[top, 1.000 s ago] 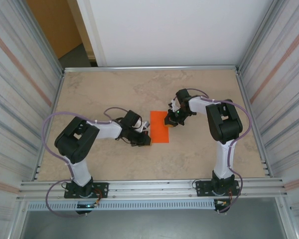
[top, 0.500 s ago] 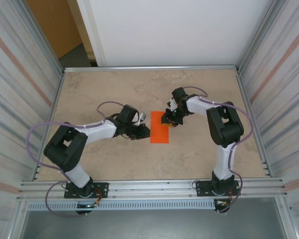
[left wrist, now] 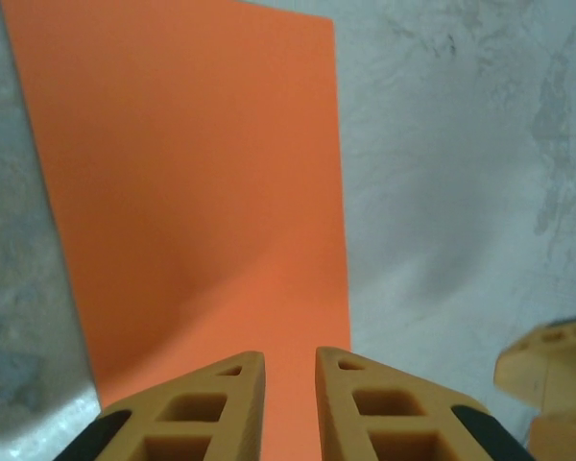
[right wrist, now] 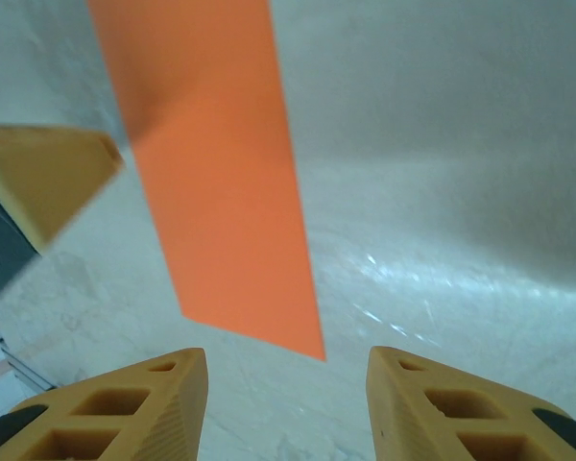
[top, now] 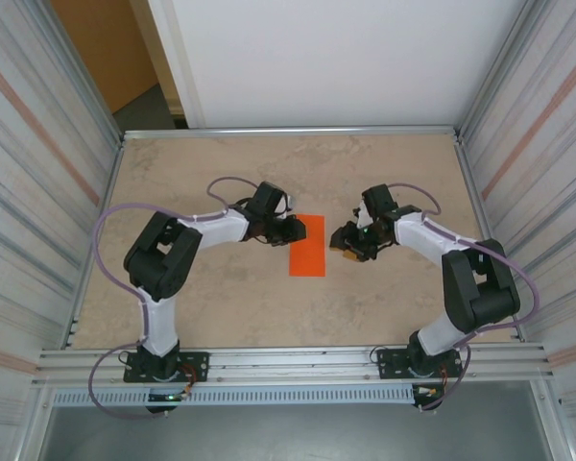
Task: Fold a paper plane with a square sheet of paper (pick it up from the middle)
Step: Fold the triangle a second time at the center of the table.
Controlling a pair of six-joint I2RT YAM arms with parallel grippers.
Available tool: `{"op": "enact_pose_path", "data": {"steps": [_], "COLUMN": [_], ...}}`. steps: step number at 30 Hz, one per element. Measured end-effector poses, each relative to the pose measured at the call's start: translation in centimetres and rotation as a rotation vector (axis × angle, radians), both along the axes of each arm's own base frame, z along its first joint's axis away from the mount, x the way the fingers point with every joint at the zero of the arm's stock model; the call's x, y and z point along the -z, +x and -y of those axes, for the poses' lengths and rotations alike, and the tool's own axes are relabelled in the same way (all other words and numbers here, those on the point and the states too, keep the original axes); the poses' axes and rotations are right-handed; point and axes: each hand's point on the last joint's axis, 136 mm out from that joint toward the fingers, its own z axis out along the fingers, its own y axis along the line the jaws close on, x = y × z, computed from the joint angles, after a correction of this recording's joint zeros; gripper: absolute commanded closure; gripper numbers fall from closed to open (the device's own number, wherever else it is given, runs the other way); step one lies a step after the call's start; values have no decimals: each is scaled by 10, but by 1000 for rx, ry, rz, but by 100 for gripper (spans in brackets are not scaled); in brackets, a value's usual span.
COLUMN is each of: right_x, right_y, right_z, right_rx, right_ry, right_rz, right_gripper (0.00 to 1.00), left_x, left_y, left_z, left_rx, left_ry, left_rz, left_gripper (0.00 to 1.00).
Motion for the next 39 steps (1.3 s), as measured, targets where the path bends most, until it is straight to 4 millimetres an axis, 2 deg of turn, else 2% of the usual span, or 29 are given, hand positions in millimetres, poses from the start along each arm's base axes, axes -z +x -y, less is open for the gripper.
{"op": "enact_pose_path", "data": {"steps": [4,9,15,22,39], "right_x": [7,3,4,20,40], "right_y": [-10,-12,-17,-25,-35], "right_z": [1,-11,-23,-30,-33], "right_rx": [11,-17,-41,-68,-89], "right_ry": [2,36,59,54,26], "right_rz": [-35,-25,-36,-92,-156], "right_gripper": [54,56,59,59,60], "left_x": [14,24,26,28,29], "left_y": [4,7,10,11,13], "left_z": [-10,-21,-19,-19,-22], "left_rx": [-31,-77,-119,-162,-199], "left_ry": [43,74,70,78,76], "left_rz": [-32,-61,-102,-161,-204], "left_gripper": [79,79,81,83,83]}}
